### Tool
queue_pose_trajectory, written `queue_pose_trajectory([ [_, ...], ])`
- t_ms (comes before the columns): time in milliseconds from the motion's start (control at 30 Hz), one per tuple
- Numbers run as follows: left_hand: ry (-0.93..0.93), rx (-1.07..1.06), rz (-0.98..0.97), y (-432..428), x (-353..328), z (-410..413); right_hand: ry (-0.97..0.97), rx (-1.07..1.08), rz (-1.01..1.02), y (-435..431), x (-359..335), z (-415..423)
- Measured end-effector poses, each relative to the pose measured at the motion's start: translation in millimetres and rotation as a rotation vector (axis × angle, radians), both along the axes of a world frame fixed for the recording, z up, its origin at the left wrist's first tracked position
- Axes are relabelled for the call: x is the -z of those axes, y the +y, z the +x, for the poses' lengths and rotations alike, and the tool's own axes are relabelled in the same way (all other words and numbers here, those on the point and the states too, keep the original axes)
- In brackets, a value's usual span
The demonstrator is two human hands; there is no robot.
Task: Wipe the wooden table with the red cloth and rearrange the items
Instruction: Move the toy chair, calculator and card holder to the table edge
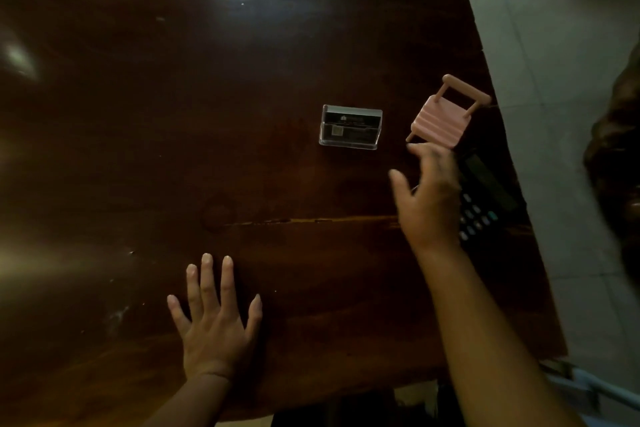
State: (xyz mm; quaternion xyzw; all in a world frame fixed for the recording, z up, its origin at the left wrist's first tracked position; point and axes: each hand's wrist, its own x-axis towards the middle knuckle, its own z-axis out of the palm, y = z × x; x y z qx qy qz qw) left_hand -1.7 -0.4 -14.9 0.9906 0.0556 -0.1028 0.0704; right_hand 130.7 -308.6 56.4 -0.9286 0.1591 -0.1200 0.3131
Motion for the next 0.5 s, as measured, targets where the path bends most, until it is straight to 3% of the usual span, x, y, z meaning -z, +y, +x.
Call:
queue_pose_trajectory([
  [167, 0.008, 0.013, 0.005, 1.2, 0.0, -0.4, 0.071, -0.238, -0.078, 47.0, -1.2, 58.4],
  [400, 0.026, 0.019, -0.016, -0.4, -4.3, 0.3, 0.323, -0.251, -0.283, 60.2, 17.3, 124.6],
  [500, 0.039, 0.019, -0.033, -1.3, -6.9, 1.1, 0.265, -0.223, -0.424, 62.8, 29.7, 121.4],
])
